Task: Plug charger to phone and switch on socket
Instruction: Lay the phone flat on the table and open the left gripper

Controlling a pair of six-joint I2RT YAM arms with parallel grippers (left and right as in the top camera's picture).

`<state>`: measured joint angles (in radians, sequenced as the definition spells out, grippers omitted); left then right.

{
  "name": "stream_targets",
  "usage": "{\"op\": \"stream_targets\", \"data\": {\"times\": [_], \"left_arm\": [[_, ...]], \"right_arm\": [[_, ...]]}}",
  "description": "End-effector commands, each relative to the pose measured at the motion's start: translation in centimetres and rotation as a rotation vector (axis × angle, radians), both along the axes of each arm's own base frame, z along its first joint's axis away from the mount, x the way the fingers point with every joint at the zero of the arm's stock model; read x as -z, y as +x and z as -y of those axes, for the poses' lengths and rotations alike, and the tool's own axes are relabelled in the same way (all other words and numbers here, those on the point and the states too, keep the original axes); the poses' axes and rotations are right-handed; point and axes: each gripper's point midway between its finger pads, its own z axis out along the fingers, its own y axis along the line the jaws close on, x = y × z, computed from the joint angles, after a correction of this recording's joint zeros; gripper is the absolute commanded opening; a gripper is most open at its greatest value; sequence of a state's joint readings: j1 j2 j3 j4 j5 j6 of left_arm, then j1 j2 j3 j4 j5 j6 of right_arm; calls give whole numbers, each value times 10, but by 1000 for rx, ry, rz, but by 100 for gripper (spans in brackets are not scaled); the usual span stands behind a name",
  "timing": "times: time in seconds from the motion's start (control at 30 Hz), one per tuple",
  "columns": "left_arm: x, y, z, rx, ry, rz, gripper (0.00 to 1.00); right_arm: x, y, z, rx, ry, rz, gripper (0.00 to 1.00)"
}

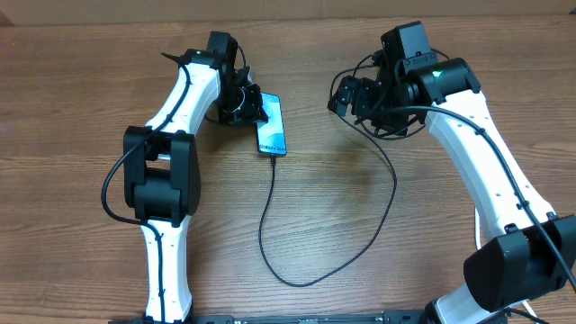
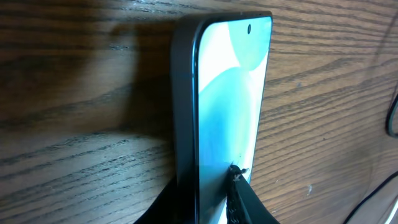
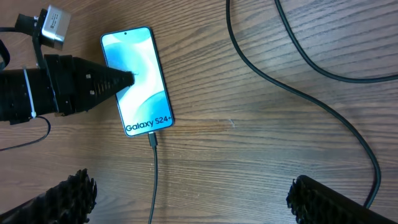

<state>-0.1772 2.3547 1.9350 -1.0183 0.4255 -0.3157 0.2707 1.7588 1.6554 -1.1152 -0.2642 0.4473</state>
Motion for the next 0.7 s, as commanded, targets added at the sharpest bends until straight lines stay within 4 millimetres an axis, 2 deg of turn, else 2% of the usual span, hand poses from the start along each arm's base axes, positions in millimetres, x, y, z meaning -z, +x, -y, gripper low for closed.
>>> {"op": "stream_targets", "data": {"times": [0.0, 0.67], "left_arm": [[-1, 4, -8, -6, 68, 22, 17], [5, 0, -25, -13, 174, 10, 20]], "right_arm": [[-10, -4, -2, -12, 14, 24, 100], [-10, -4, -2, -12, 14, 25, 100]]}}
